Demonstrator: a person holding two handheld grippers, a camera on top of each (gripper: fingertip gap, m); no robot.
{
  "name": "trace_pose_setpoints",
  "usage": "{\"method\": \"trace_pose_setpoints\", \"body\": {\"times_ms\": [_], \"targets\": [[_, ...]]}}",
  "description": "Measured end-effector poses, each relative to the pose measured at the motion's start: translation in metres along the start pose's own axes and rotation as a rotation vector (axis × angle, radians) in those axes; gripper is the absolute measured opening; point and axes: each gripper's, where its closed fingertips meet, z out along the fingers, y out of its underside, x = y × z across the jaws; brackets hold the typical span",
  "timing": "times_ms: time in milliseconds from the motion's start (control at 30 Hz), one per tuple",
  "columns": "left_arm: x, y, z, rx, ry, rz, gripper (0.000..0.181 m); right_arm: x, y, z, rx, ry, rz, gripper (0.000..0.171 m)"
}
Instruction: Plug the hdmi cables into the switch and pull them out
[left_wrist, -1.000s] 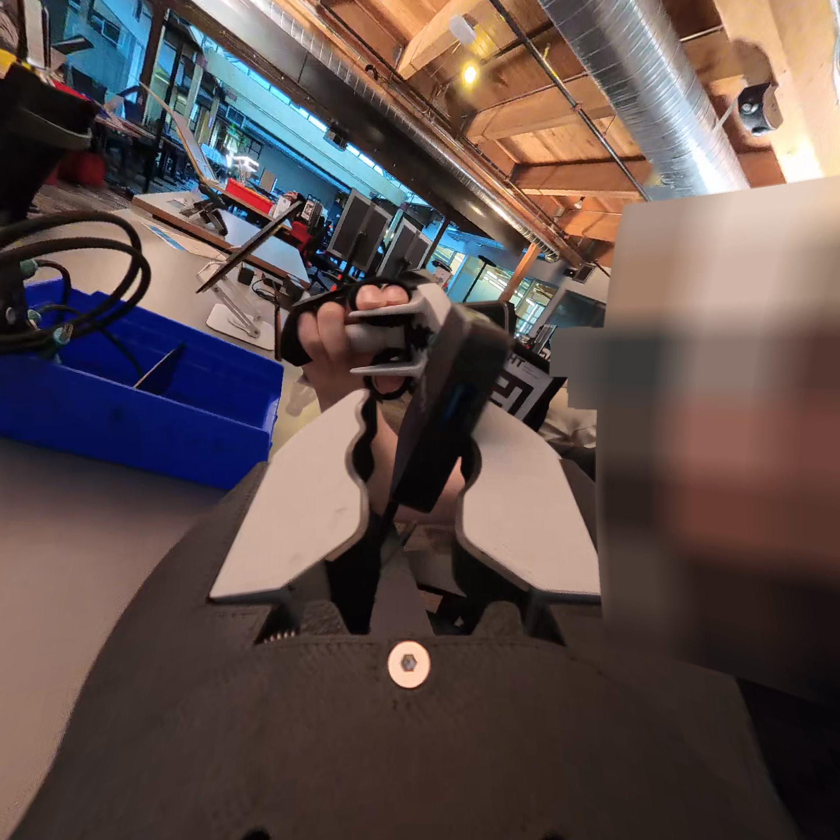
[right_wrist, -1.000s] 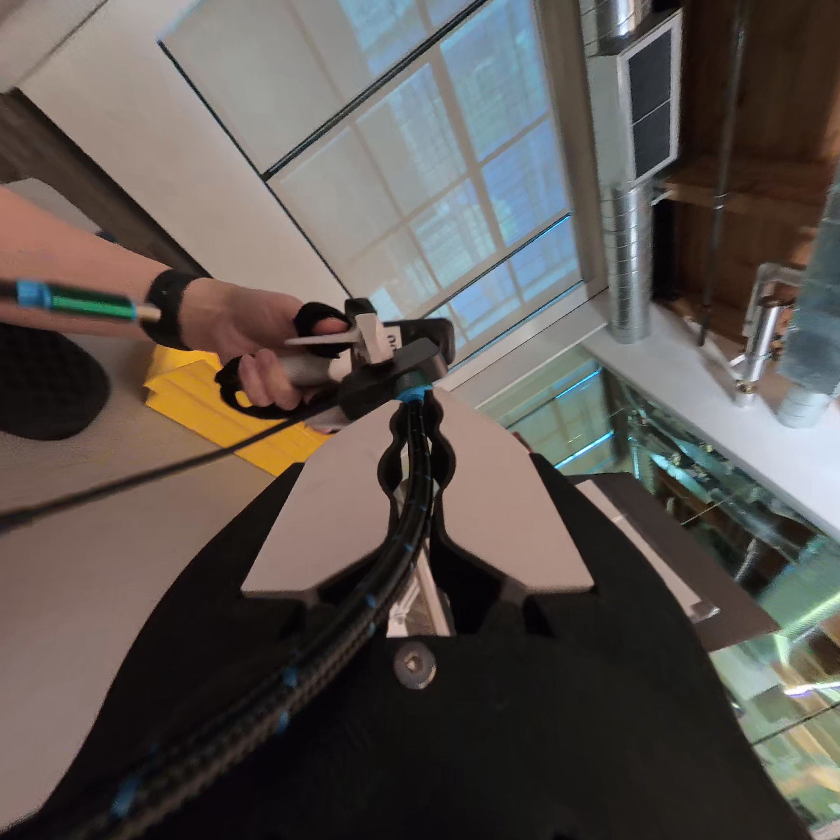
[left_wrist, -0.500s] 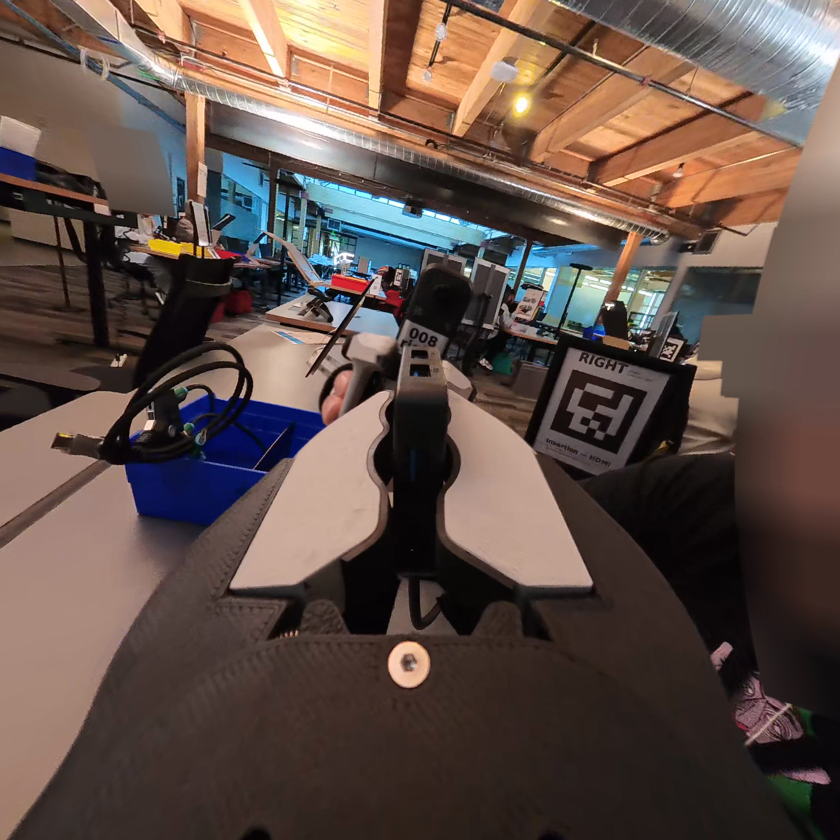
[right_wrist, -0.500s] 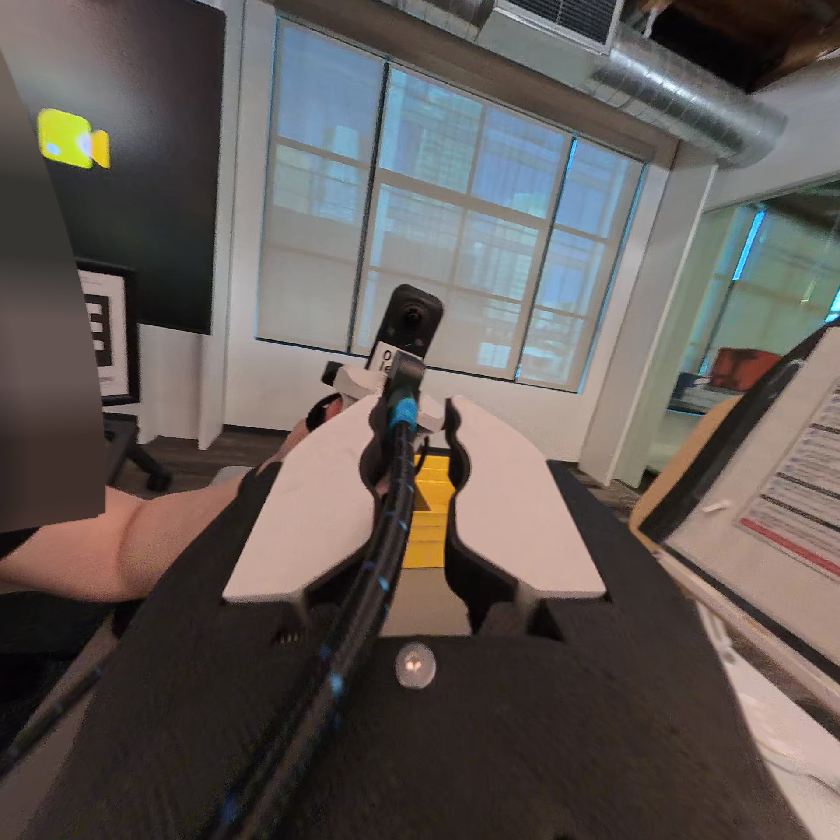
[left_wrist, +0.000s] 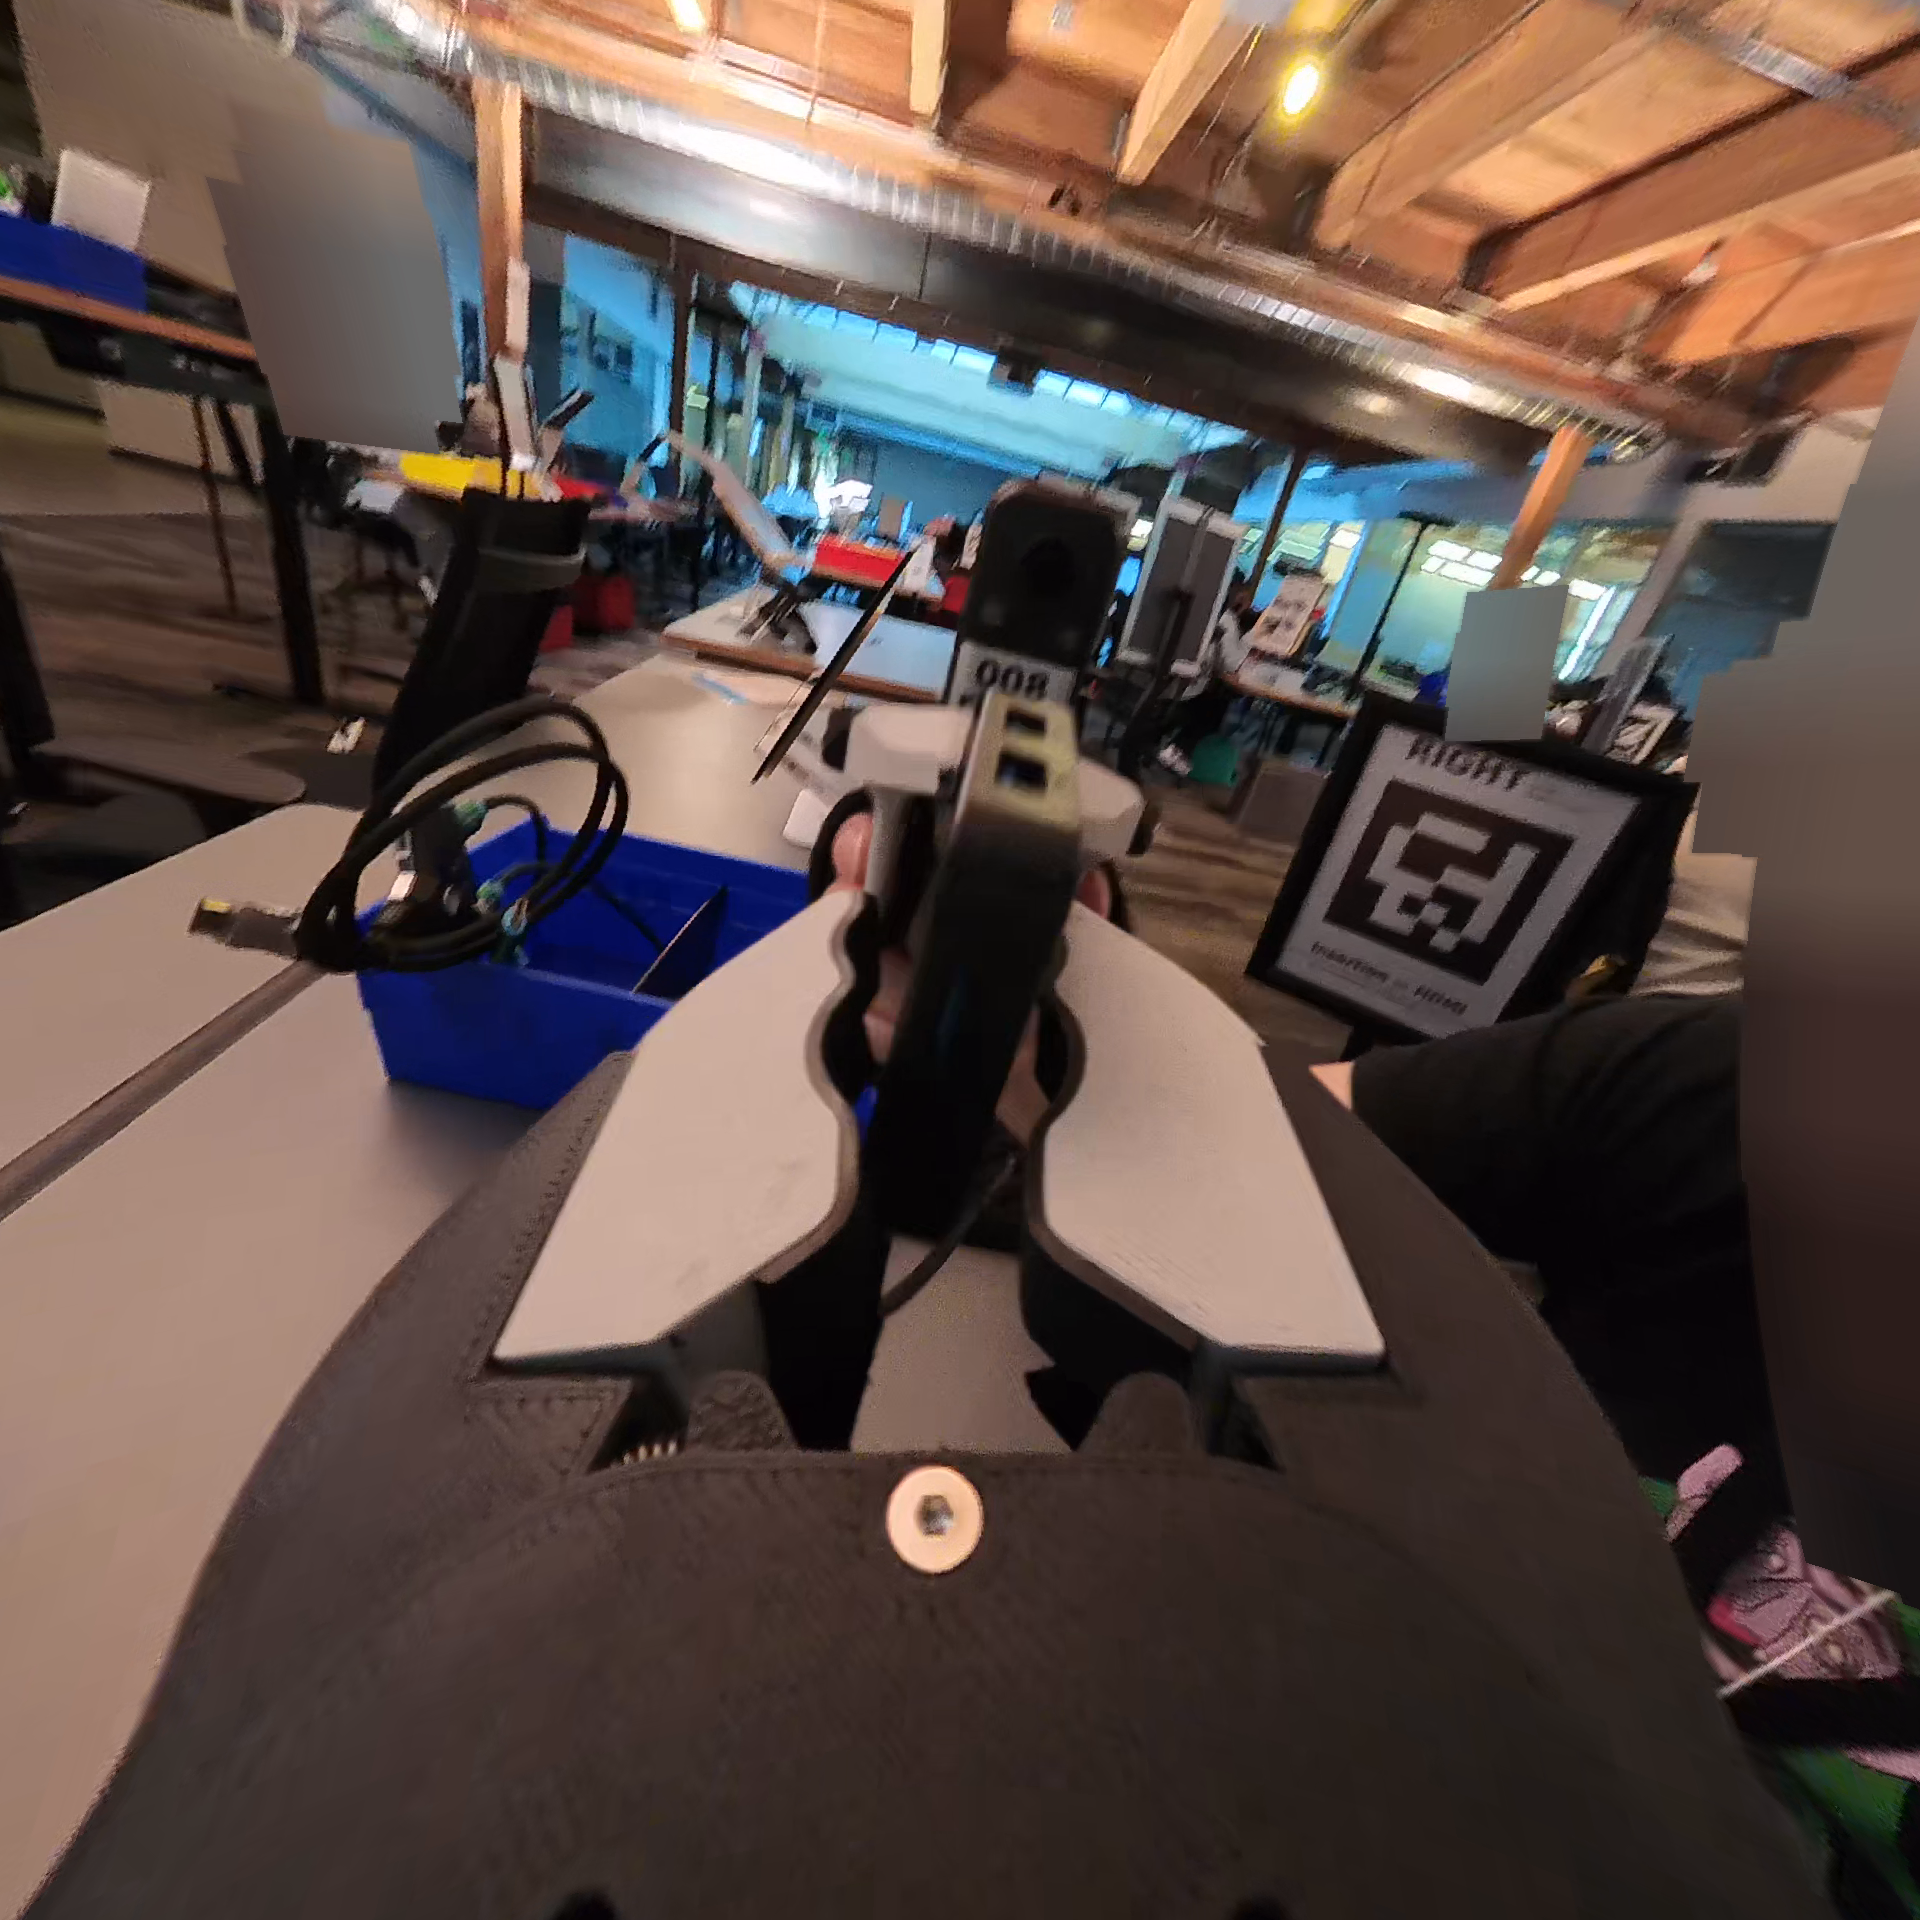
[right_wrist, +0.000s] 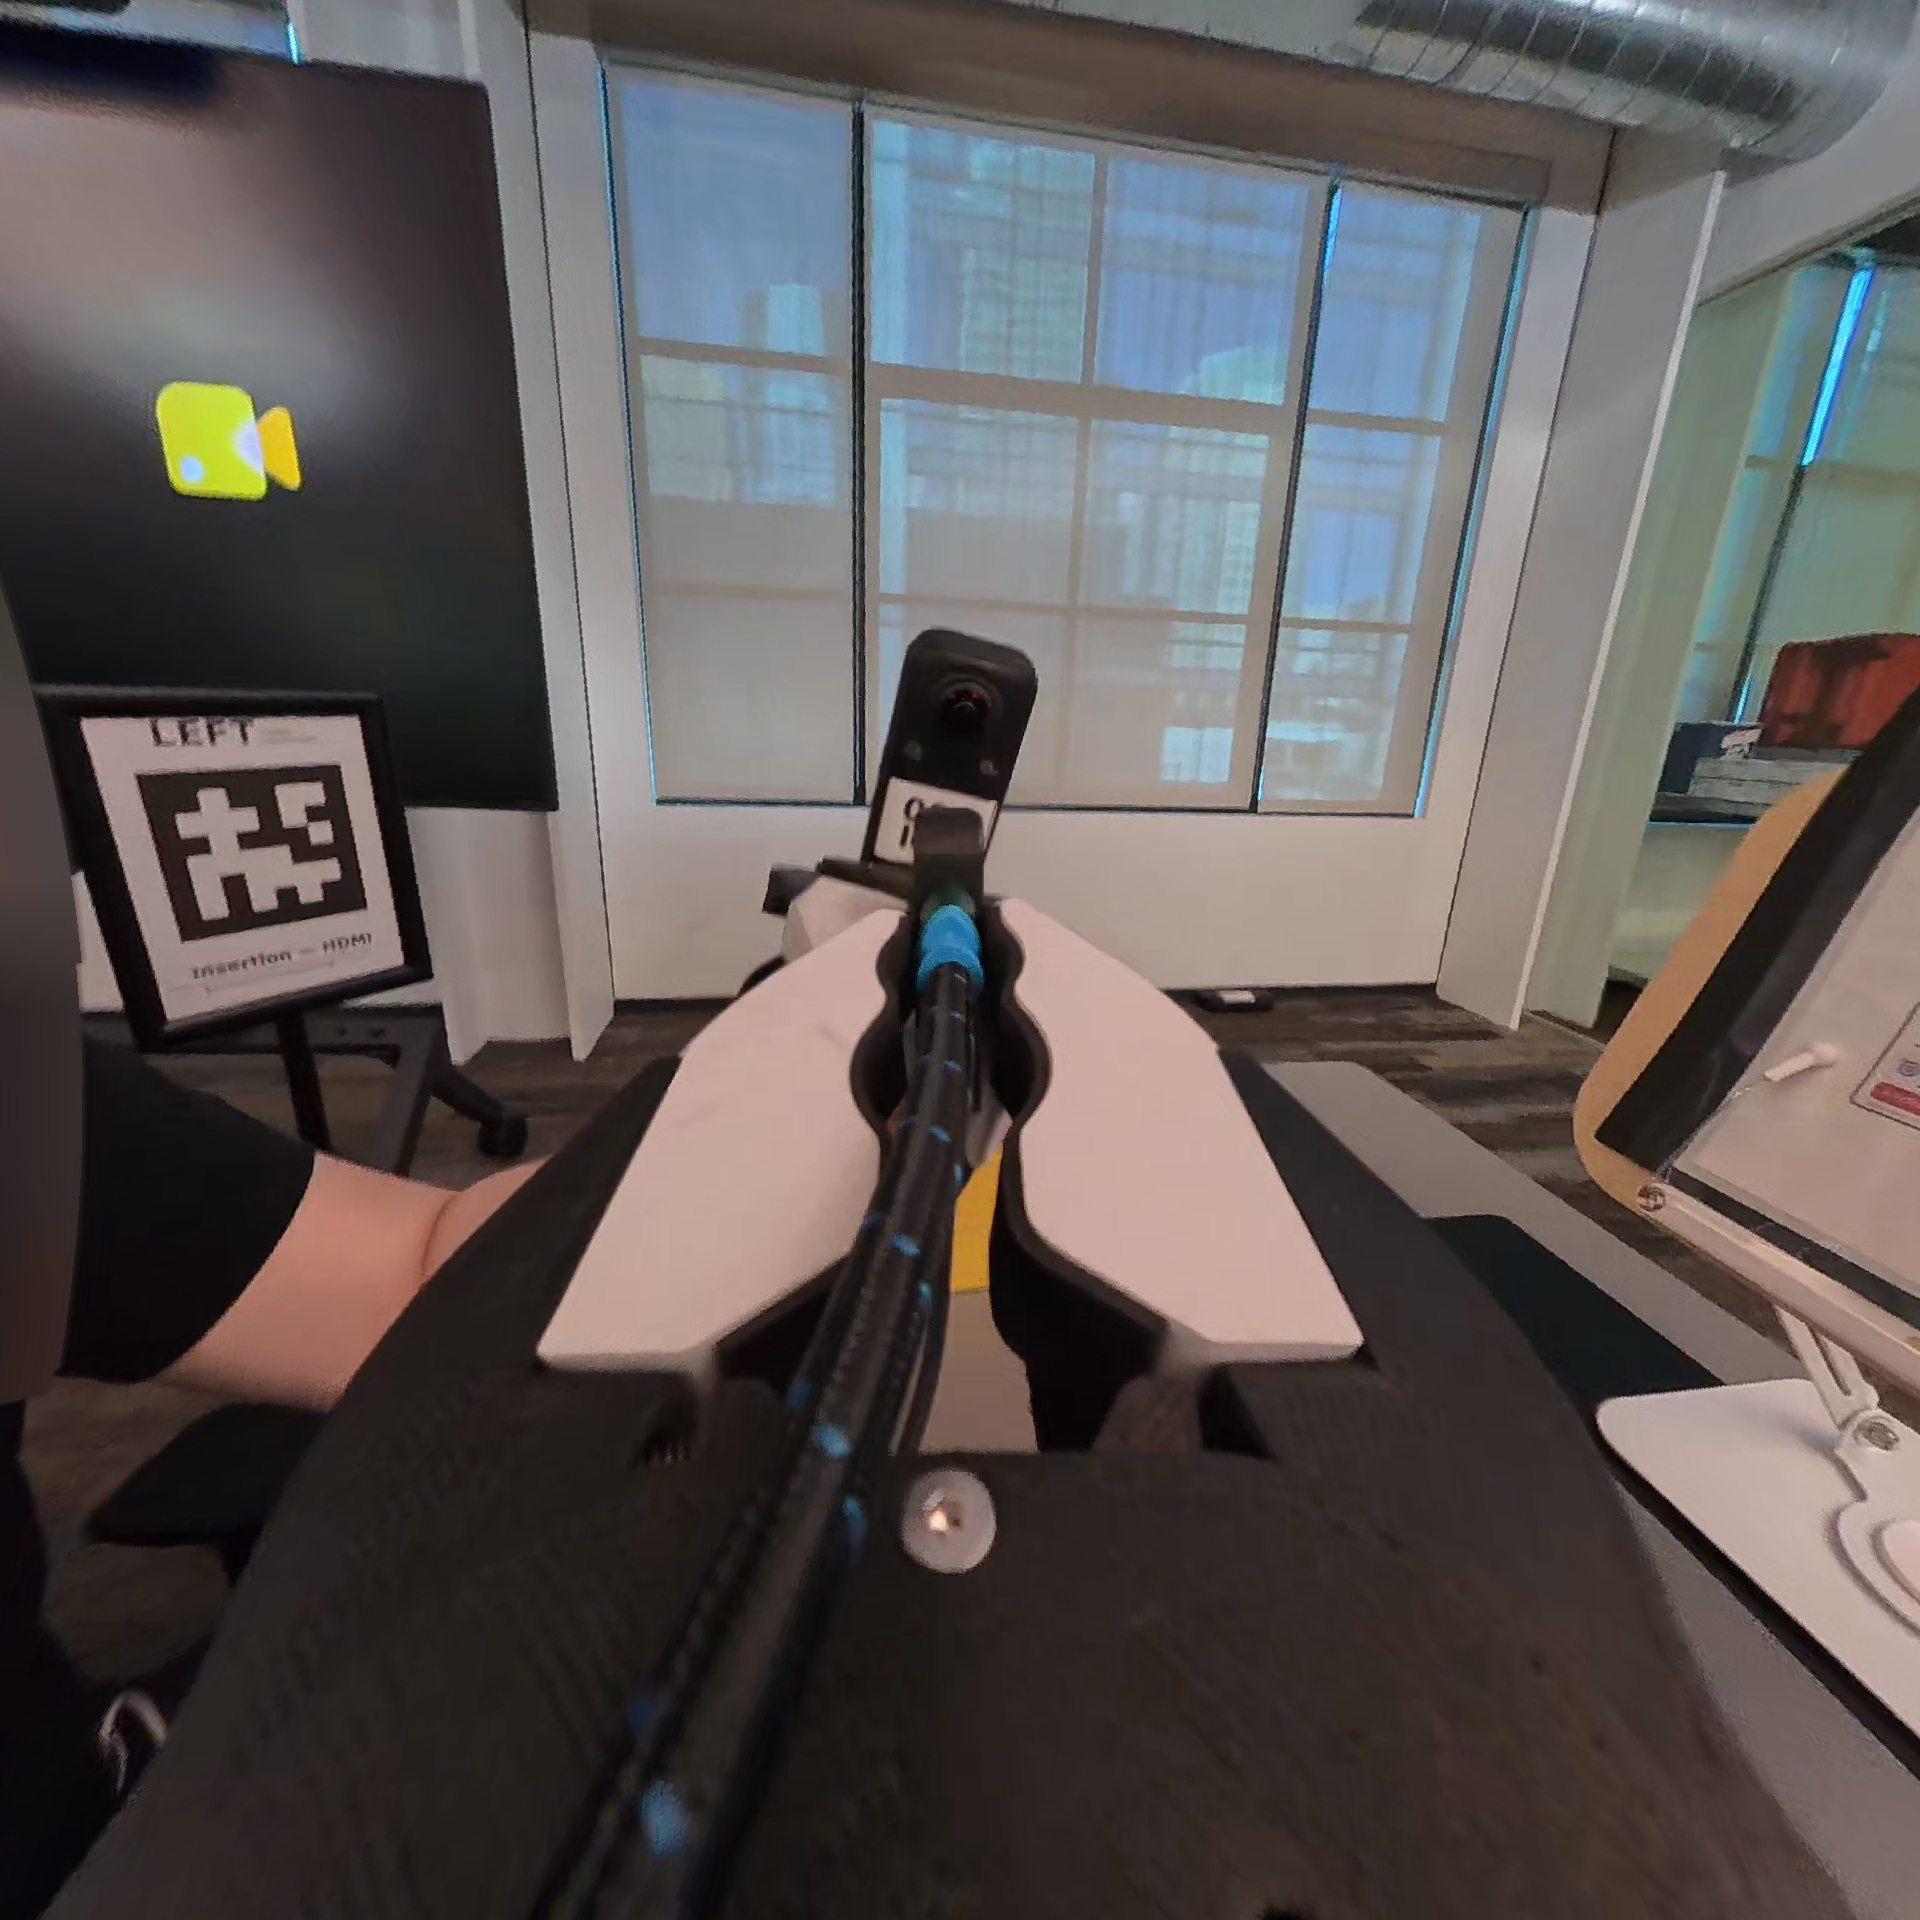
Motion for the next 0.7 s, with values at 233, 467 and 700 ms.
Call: {"method": "trace_pose_setpoints", "body": {"times_ms": [233,467,700], "targets": [[-0.003,0.004,0.005,-0.022,-0.015,0.012,0.014,0.009,0.0,-0.003,0.064,-0.03,0.178,0.012],[-0.006,0.012,-0.005,-0.146,-0.044,-0.012,0.014,0.01,0.01,0.0,0.012,-0.06,0.235,0.012],[-0.008,-0.002,-0.005,-0.043,-0.11,0.045,0.033,0.017,0.008,-0.004,0.054,-0.047,0.271,0.012]]}}
